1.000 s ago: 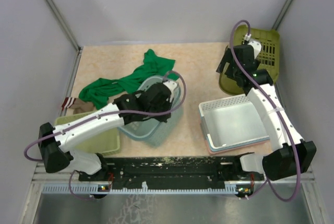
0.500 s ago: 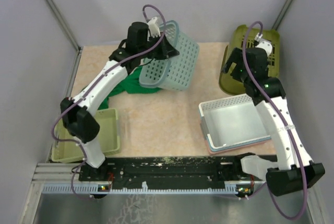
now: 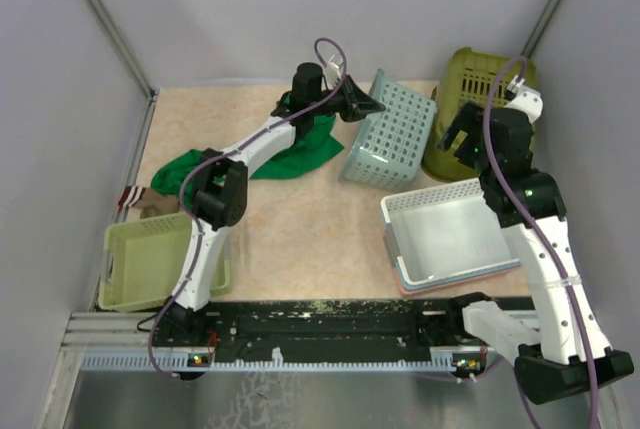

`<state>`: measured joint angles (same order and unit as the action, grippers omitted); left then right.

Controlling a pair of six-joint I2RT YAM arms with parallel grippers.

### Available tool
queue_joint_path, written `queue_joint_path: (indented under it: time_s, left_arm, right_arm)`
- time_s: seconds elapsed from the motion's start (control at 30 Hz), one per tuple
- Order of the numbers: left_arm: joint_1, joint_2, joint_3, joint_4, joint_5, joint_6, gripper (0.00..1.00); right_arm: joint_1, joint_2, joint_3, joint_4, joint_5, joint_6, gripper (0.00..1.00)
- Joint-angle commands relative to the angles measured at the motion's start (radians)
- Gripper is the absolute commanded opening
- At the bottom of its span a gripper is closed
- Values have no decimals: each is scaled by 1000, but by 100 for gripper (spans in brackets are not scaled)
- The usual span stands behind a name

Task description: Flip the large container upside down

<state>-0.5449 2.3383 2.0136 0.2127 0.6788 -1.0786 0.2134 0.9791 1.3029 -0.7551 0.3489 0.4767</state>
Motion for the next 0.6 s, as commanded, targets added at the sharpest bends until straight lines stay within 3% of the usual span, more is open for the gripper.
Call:
queue_joint_path:
  time_s: [0.0,0.07,0.2,0.3,0.47,0.57]
  left_arm:
    - [8,34,114,46,30,-26,34]
    - [12,15,112,-61,-15,75,58]
    - [22,-60,110,-255,-108,288,77]
    - [19,-132,128,-420,-243,516,81]
    - [-13,-234,124,-593,-423,767,82]
    - [-92,-289,127,-663,-641,918,85]
  right_arm:
    - [-5,1,-8,20,-37,30,87]
    - [-5,11,-10,16,-54,35,87]
    - [-6,27,-36,28,-98,39,87]
    - [-5,49,-52,45,-133,45,87]
    - [-5,80,-68,86,-147,57,87]
    - [-5,83,-73,106,-117,70,86]
